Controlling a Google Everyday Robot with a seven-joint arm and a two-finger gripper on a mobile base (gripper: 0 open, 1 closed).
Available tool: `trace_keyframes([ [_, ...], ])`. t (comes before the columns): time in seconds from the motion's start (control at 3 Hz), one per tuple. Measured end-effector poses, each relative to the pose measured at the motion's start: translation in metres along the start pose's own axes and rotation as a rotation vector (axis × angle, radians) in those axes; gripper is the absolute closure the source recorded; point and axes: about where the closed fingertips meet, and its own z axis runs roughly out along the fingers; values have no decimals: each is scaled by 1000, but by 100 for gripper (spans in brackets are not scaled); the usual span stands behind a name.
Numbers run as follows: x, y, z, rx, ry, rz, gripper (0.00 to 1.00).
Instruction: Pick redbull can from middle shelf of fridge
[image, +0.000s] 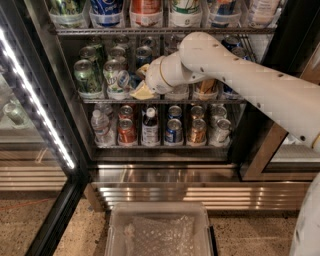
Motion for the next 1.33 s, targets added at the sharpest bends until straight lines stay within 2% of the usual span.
trace_keyframes([
  [0.33, -1, 1, -12, 28, -12, -13, 100],
  [0.67, 2, 4, -52, 127, 11, -13, 100],
  [1.0, 2, 13, -104, 273, 45, 7, 100],
  [1.33, -6, 21, -156, 364, 44, 63, 100],
])
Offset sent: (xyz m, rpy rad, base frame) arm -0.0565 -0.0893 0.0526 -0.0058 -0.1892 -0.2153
